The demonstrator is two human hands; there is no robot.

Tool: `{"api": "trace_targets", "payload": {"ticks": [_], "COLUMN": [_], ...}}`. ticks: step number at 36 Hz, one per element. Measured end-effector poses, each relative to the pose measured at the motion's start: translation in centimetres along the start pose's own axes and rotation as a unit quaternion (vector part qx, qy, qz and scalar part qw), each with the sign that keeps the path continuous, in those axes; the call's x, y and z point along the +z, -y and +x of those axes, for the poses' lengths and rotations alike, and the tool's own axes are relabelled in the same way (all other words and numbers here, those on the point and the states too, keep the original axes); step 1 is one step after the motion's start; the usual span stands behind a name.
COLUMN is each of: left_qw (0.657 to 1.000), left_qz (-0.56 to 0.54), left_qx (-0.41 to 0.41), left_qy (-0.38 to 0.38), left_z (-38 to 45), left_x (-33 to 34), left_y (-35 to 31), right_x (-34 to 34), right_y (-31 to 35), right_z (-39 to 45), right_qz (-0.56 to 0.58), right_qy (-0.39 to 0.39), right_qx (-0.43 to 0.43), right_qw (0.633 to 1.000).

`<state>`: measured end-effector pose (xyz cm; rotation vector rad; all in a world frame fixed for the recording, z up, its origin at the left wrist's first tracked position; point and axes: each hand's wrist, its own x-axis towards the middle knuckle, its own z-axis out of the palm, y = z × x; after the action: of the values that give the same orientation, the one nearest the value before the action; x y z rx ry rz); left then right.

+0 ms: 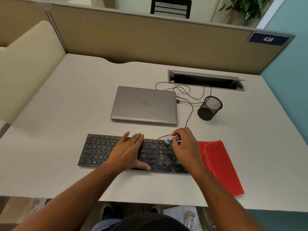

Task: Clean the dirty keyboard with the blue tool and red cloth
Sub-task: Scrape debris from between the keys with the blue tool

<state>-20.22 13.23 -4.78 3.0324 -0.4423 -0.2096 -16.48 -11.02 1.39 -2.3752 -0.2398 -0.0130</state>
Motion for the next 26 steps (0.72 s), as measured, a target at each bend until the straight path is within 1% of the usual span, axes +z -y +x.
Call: {"api": "trace_targets", "payload": {"ticks": [2,5,7,9,10,12,15,17,19,22,26], "left_qw": [0.997,0.988,0.983,0.98,0.98,0.985,0.993,0.995,0.996,0.996,0.994], "left_qz": [-0.008,-0.009,-0.012,-0.034,-0.05,-0.08,-0.106,-0.098,-0.082,-0.065,-0.048], "left_qx": [-0.008,-0.02,-0.03,-0.04,-0.04,-0.03,-0.011,0.007,0.029,0.058,0.082], "left_qy": [-0.07,-0.156,-0.183,-0.193,-0.188,-0.151,-0.051,-0.004,0.017,0.029,0.046], "left_z": [0.1,0.2,0.2,0.2,0.2,0.3,0.6,0.7,0.7,0.6,0.5], "left_x": [0.2,0.3,0.0,-0.2,-0.3,-0.2,0.0,0.1,0.2,0.5,0.9], "left_y": [0.0,0.1,0.0,0.0,0.1,0.4,0.8,1.0,1.0,1.2,1.5], "right_x": [0.6,1.1,1.0,0.9,0.8,0.7,0.7,0.9,1.4,2.1,3.1], "right_y": [0.1,0.0,0.0,-0.2,-0.2,-0.4,-0.5,-0.2,0.2,1.2,2.2], "right_z": [0.4,0.5,0.3,0.1,0.0,0.0,0.0,0.0,0.1,0.2,0.2], "right_qz": [-0.039,-0.041,-0.034,-0.031,-0.03,-0.022,-0.016,-0.022,-0.036,-0.051,-0.028], "right_qy": [0.01,0.006,0.0,-0.006,-0.008,-0.014,-0.021,-0.023,-0.022,-0.007,0.031], "right_qx": [-0.039,-0.059,-0.063,-0.061,-0.057,-0.046,-0.027,-0.015,-0.01,-0.011,0.026], "right_qw": [0.998,0.997,0.997,0.998,0.998,0.999,0.999,0.999,0.999,0.999,0.999]}}
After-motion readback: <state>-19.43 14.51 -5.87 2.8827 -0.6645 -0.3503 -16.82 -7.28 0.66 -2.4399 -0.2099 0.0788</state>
